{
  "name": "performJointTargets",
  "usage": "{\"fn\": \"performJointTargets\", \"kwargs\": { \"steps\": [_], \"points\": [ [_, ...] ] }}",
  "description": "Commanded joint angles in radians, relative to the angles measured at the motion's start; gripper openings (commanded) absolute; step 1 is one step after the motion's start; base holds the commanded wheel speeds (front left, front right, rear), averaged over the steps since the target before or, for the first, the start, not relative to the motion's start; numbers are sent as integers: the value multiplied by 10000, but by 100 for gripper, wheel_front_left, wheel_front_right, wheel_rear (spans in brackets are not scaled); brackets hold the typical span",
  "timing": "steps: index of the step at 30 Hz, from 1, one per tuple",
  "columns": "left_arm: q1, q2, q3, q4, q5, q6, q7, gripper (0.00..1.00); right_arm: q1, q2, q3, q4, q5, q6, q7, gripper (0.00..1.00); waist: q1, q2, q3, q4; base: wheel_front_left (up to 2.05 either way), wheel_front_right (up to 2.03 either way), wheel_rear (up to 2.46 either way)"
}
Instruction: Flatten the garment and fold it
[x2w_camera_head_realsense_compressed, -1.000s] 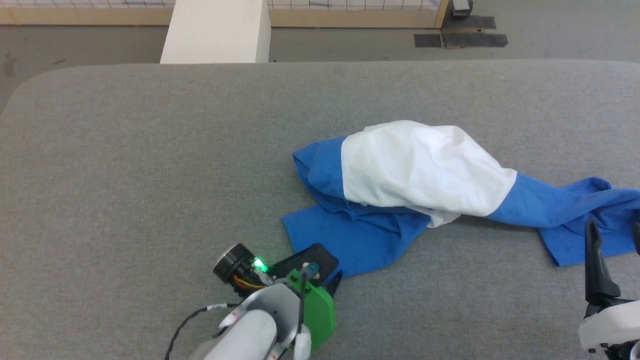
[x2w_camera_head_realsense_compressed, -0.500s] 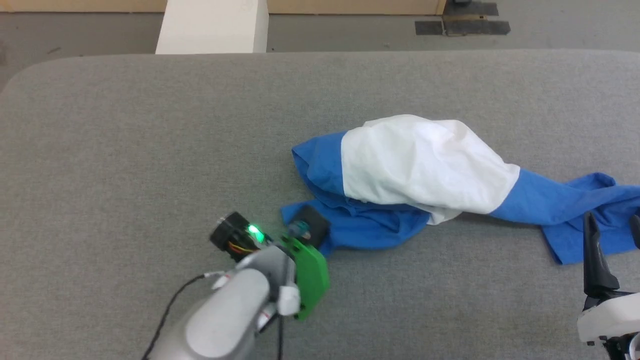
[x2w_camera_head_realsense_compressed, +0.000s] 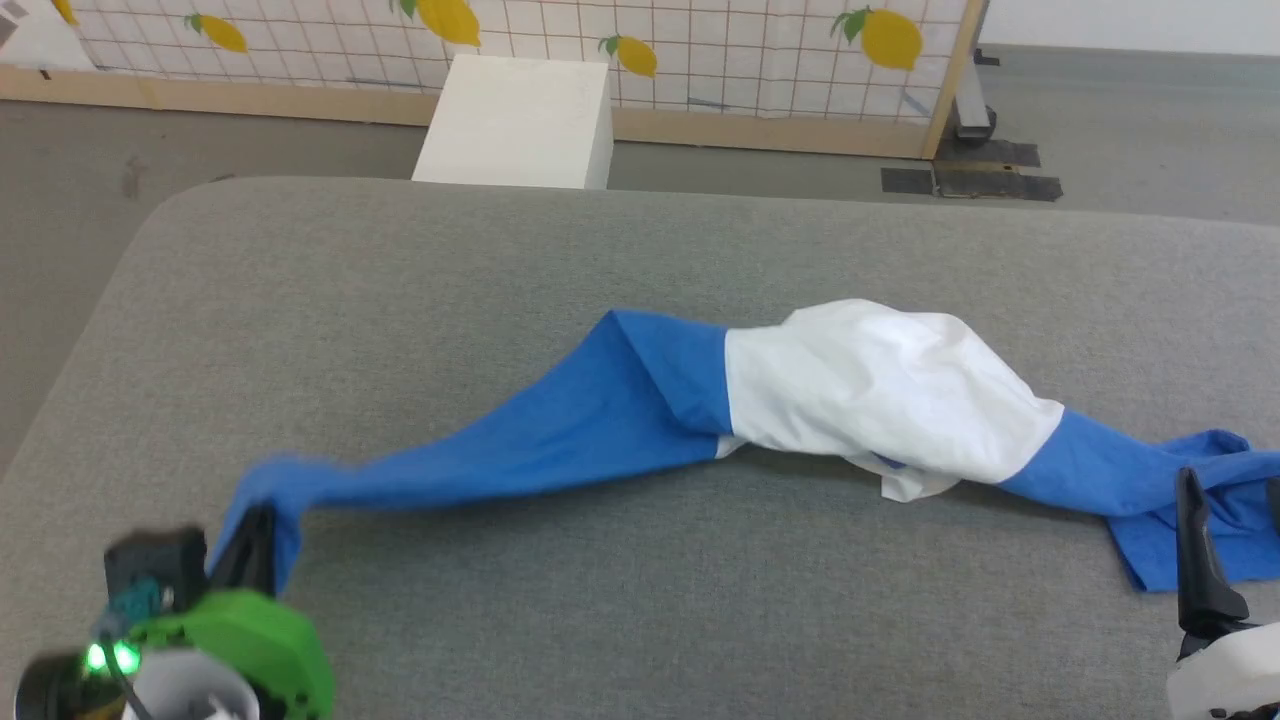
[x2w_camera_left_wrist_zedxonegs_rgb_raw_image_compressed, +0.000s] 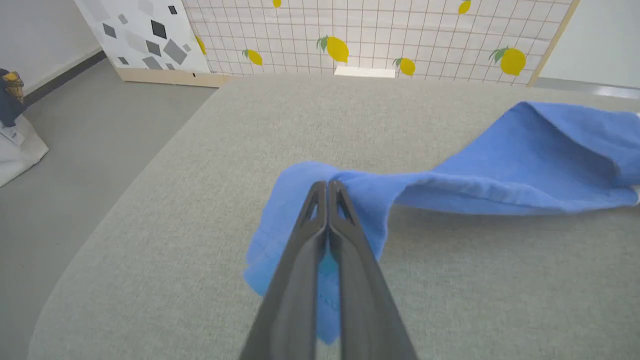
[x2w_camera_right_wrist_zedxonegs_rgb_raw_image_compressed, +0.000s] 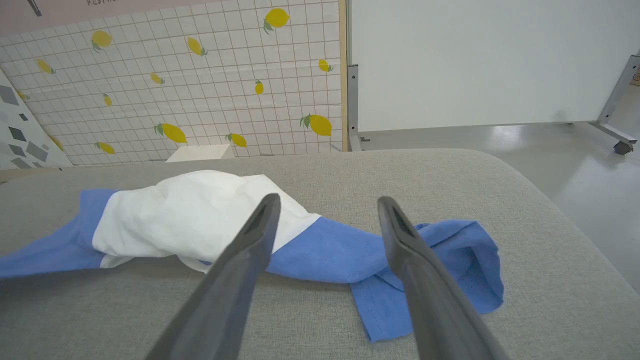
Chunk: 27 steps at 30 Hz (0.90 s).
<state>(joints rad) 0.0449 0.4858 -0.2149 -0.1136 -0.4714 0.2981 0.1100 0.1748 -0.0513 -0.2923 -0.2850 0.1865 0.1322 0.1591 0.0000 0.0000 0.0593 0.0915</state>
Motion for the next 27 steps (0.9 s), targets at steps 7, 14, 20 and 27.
{"fn": "performJointTargets", "kwargs": {
  "steps": [7, 14, 20, 27],
  "points": [
    [1048, -708, 106, 831, -481, 304, -752, 100, 158, 10, 12, 174, 92, -15, 95, 100, 0, 0, 26, 211, 0, 0, 0],
    [366, -1660, 487, 145, -817, 8, -2785, 100, 28, 10, 205, 153, -169, -15, 326, 100, 0, 0, 98, 352, 0, 0, 0],
    [45, -2046, 321, -791, -376, 38, -3424, 100, -844, -806, 1062, 210, -504, -15, 1323, 100, 0, 0, 456, 277, 0, 0, 0],
    [-201, -2458, -390, -947, 5, 63, -3479, 100, -2070, -3215, 2856, 1328, 226, -15, 2884, 100, 0, 0, 1203, 370, 0, 0, 0]
  ]
}}
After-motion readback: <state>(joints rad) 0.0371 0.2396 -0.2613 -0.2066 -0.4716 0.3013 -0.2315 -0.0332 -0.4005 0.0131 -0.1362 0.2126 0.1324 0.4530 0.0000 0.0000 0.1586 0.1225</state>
